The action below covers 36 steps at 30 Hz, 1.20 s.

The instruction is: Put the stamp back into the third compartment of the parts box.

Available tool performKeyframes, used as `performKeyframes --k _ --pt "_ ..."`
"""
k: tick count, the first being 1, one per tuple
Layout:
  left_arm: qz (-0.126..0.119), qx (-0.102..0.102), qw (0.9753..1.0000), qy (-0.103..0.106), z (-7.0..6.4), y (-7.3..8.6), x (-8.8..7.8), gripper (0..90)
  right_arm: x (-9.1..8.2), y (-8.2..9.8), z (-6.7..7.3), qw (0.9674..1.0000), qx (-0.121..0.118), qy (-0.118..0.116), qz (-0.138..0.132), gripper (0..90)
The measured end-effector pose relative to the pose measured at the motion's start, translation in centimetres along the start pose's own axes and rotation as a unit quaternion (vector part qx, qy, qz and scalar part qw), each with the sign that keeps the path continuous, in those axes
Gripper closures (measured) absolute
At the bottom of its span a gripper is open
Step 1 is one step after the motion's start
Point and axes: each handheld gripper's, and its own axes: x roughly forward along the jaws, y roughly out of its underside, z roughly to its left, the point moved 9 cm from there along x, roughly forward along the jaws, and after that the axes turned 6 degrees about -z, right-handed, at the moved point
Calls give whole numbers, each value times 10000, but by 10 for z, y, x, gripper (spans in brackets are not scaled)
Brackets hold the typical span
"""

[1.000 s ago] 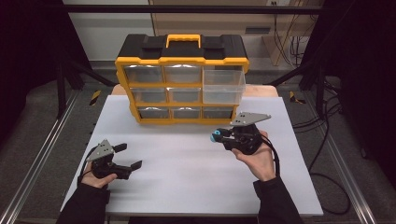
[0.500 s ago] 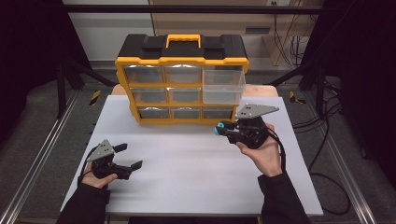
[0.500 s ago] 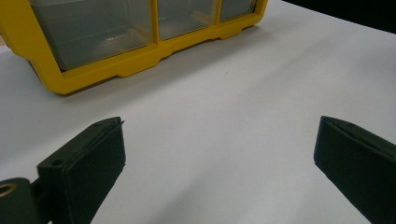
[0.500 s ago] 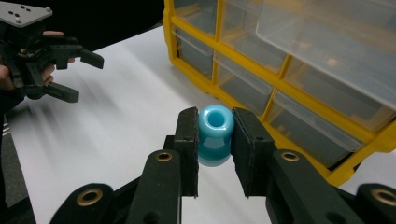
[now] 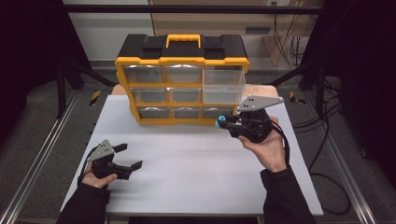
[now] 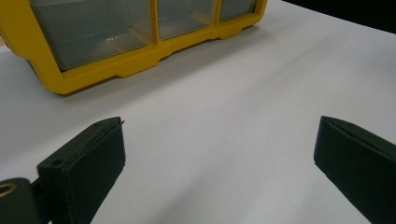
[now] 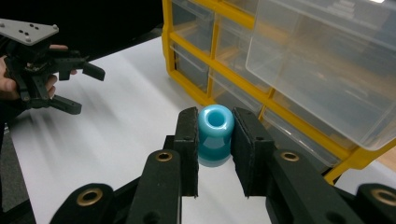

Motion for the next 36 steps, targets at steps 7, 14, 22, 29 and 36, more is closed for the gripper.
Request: performKeyframes --k 7,14,22,29,36 --pt "0 3 10000 1 0 0 0 18 -4 -13 0 10000 -76 46 -24 726" --pt "6 5 10000 -7 0 0 0 18 -9 -27 -1 9998 -139 97 -100 725" --pt "6 4 10000 -3 0 0 0 18 -13 -39 -3 9997 -159 140 -151 726" --pt "10 4 10000 -5 0 0 0 18 -16 -48 -6 9995 -165 193 -198 726" --pt "10 3 10000 -4 0 0 0 18 -19 -62 -10 9991 -207 290 -244 725"
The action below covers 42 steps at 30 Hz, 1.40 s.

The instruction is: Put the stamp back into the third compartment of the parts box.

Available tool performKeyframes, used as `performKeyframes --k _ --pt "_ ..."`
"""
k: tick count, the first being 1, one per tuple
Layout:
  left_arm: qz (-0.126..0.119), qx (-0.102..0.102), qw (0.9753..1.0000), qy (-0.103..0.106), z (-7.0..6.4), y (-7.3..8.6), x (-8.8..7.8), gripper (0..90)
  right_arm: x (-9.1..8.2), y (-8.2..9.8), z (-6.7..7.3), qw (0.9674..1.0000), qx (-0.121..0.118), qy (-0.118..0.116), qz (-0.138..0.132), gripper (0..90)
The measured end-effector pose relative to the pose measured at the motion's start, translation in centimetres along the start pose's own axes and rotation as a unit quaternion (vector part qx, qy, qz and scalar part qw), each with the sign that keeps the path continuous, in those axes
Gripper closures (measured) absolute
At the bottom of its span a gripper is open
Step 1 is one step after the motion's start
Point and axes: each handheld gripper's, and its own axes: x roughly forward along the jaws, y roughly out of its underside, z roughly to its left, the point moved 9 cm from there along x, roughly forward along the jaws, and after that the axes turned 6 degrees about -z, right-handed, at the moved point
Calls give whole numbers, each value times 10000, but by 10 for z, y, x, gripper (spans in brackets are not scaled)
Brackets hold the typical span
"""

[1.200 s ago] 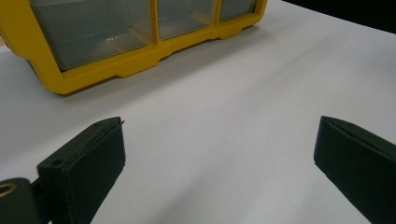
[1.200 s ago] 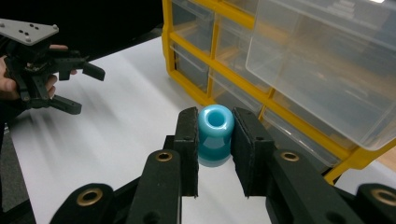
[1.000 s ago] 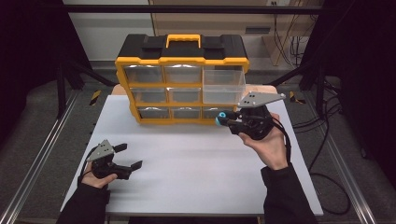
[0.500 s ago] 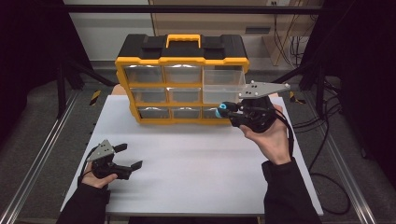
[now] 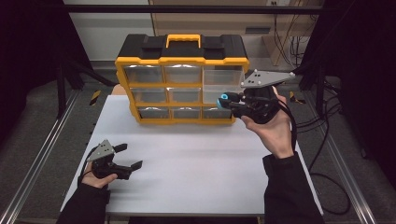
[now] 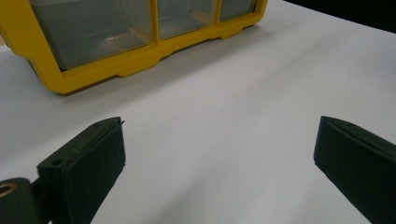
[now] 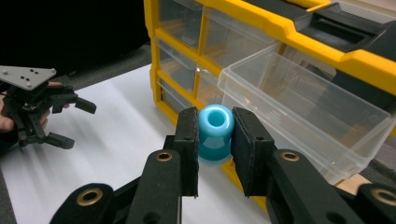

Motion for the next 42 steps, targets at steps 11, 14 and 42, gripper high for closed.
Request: performKeyframes --k 11,14,42 --pt "1 -2 10000 7 0 0 0 18 3 -16 -10 9998 40 172 -76 725" --pt "-2 6 10000 9 0 0 0 18 3 -19 -16 9996 88 244 -87 725" --pt "-6 -5 10000 18 0 0 0 18 23 -29 -62 9955 408 849 65 725"
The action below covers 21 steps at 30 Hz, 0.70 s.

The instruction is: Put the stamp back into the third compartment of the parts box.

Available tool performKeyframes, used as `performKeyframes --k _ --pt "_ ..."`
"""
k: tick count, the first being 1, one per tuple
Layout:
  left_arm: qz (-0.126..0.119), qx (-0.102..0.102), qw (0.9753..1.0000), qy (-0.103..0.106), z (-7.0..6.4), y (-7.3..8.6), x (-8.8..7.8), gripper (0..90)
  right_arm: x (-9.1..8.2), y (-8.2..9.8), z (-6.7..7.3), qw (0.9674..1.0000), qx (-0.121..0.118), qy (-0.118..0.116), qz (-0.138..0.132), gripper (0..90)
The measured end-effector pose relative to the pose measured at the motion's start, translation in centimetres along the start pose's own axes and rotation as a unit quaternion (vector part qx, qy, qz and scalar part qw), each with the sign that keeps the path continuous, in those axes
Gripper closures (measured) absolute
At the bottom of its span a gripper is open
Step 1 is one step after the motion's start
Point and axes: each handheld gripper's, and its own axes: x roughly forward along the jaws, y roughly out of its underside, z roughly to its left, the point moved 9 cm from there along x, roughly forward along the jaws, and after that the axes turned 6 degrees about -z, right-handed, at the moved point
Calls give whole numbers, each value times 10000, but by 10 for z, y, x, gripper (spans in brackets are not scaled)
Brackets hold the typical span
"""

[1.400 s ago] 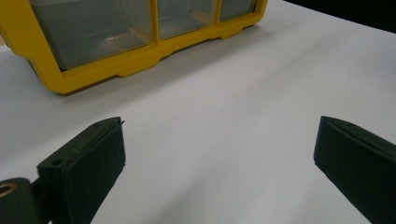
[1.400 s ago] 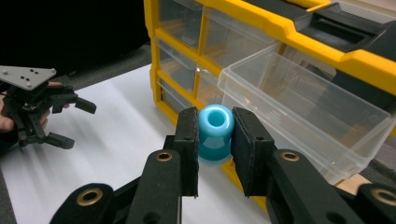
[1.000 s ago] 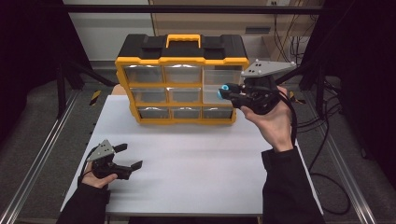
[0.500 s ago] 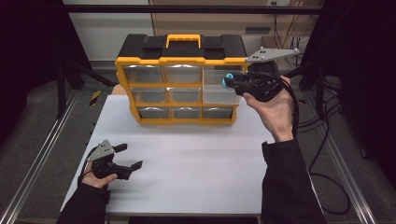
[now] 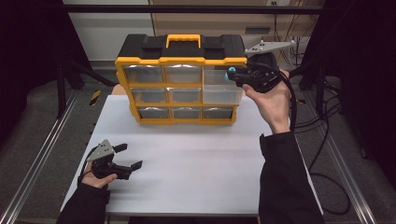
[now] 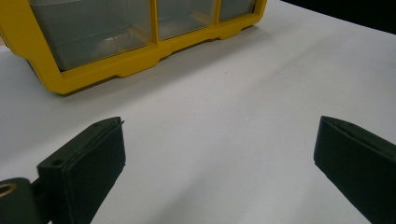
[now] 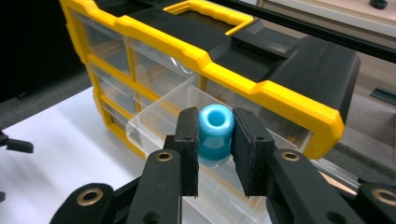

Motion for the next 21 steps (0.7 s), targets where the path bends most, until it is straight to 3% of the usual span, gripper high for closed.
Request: performKeyframes --k 10,21 --pt "0 -2 10000 0 0 0 0 18 16 6 -10 9998 38 145 125 724" --pt "6 -5 10000 1 0 0 0 18 33 25 -15 9986 187 172 460 723"
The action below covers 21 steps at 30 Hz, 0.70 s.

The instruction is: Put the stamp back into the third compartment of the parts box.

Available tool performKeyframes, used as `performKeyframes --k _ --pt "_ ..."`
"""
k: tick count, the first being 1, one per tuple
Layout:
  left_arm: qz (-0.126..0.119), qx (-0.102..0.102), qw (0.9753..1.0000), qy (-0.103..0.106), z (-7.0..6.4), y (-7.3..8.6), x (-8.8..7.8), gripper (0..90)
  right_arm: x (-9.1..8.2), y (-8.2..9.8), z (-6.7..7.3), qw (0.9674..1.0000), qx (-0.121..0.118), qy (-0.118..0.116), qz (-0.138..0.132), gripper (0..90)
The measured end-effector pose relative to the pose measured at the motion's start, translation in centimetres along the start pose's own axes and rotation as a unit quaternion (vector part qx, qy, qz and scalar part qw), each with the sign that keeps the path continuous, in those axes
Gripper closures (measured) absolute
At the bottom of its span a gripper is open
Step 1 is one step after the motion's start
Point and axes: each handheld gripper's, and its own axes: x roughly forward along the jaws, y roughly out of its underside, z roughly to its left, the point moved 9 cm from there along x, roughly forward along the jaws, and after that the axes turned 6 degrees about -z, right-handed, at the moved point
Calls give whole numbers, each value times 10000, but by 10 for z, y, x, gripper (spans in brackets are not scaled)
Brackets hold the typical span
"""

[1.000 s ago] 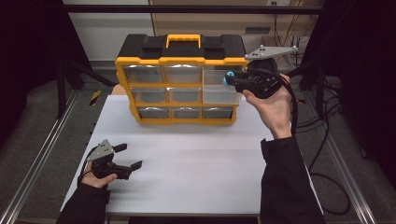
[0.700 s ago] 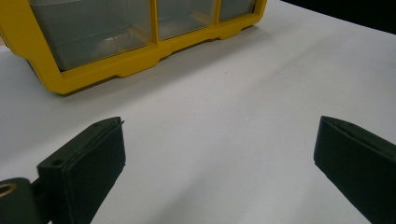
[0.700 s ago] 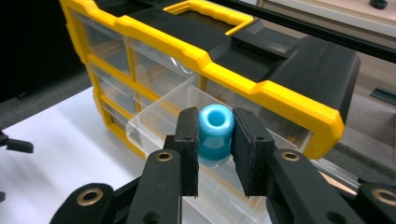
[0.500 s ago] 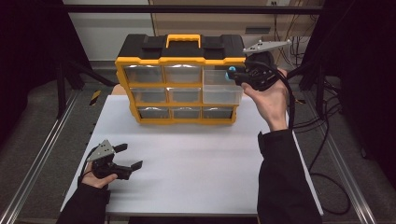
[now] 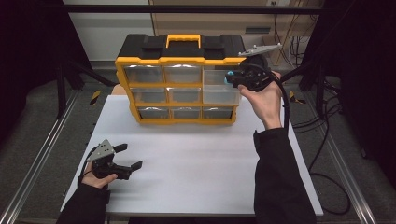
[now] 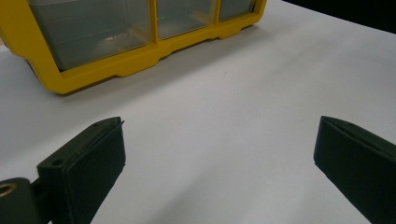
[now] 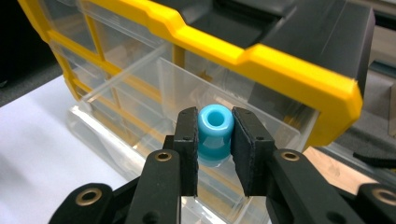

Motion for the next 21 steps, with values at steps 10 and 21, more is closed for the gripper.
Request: performKeyframes --k 10,21 --pt "-2 -3 10000 -2 0 0 0 18 -6 -2 -1 9994 80 -24 -342 597" --pt "21 1 10000 -13 0 1 1 18 -50 -1 7 9896 259 -265 -1390 181"
